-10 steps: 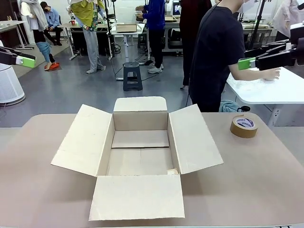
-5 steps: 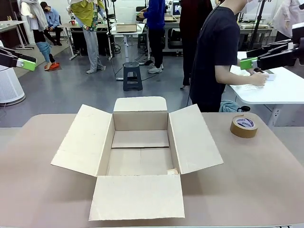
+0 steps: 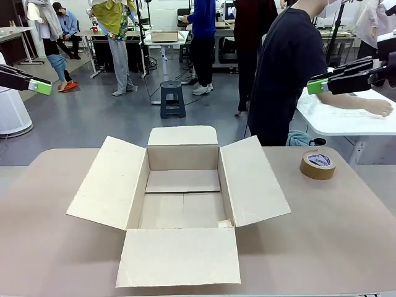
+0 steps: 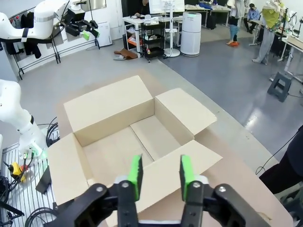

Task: Wrap the clocks to prevent damage.
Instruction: Open the side flaps of the Package Box.

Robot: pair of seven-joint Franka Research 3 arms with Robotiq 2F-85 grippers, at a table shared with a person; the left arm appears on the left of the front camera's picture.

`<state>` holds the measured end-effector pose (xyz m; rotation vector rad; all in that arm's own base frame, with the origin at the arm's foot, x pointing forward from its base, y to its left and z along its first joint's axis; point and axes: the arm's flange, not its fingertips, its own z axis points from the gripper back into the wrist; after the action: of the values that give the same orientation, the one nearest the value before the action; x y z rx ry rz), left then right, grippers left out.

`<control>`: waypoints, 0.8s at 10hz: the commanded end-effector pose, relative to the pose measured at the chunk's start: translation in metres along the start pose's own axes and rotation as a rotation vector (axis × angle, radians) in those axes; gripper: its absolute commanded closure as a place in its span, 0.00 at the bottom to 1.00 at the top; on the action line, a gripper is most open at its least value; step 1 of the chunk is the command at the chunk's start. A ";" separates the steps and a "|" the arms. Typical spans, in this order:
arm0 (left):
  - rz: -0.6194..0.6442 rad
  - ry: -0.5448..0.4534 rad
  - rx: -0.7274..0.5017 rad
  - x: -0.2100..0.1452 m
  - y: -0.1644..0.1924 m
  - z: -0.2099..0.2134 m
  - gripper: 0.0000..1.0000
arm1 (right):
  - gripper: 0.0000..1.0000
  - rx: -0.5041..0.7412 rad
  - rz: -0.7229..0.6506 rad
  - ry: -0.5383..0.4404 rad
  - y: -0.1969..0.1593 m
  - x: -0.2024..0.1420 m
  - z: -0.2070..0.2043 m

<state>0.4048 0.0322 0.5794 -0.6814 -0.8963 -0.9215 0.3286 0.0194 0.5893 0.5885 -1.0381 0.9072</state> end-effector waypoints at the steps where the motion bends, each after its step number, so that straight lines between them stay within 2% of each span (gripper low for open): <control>1: 0.029 0.028 -0.007 -0.001 -0.002 -0.002 1.00 | 0.98 0.006 -0.015 -0.003 0.000 -0.002 -0.003; 6: 0.034 0.050 0.007 -0.003 0.001 -0.003 1.00 | 1.00 0.011 -0.019 0.025 0.001 -0.002 -0.005; 8: 0.047 0.100 0.057 -0.006 0.003 -0.007 1.00 | 1.00 0.008 0.000 0.040 0.004 -0.005 -0.003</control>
<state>0.4071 0.0331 0.5737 -0.6477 -0.8457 -0.9043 0.3258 0.0213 0.5868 0.5713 -1.0010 0.9173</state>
